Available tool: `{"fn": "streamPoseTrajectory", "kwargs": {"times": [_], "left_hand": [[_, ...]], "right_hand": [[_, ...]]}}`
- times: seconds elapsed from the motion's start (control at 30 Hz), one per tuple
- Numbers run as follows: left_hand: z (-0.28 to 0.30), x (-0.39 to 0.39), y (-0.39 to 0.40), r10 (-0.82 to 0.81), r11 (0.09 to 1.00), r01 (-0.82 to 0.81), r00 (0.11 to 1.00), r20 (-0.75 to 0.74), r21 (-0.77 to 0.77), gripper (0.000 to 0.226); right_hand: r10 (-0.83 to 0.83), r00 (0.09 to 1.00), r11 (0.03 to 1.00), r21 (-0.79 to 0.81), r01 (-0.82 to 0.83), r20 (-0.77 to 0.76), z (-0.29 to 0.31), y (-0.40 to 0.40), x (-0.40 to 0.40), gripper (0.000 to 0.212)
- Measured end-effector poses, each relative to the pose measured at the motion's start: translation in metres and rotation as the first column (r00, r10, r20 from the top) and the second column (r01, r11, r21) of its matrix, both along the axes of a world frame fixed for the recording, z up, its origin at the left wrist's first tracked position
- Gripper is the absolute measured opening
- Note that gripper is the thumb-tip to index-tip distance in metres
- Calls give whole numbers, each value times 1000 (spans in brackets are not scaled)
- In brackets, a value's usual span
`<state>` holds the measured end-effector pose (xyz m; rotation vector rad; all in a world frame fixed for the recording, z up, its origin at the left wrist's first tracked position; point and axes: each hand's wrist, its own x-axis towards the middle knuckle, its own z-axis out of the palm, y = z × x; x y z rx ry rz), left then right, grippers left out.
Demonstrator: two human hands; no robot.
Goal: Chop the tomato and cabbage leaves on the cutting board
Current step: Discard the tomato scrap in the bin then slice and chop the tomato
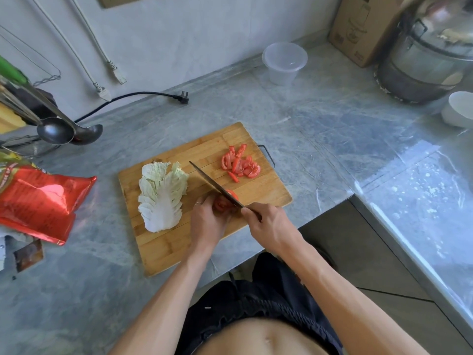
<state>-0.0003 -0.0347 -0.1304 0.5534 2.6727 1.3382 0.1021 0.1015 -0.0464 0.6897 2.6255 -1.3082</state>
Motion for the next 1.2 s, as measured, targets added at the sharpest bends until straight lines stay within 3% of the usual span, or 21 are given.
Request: {"fn": "streamPoseTrajectory", "kwargs": {"times": [0.1, 0.43, 0.6, 0.73, 0.83, 1.2], "left_hand": [[3, 1, 1, -10, 1000, 11, 999, -51, 14, 42], [10, 2, 4, 7, 1000, -7, 999, -35, -15, 54], [12, 1, 6, 41, 999, -41, 999, 3, -15, 37], [10, 4, 5, 23, 999, -24, 999, -36, -24, 44], [11, 2, 7, 69, 997, -68, 997, 21, -38, 38], [9, 4, 7, 120, 990, -115, 991, 56, -76, 31]], "right_hand": [[51, 999, 997, 59, -52, 20, 0, 2, 7, 35], [101, 995, 994, 35, -100, -2, -2, 6, -6, 32], [69, 997, 998, 8, -69, -15, -2, 16, -7, 31], [136, 991, 990, 30, -136, -4, -1, 9, -16, 33], [101, 994, 995, 4, -101, 45, -2, 24, -7, 34], [127, 991, 990, 63, -125, -32, -4, 26, -28, 33]]}}
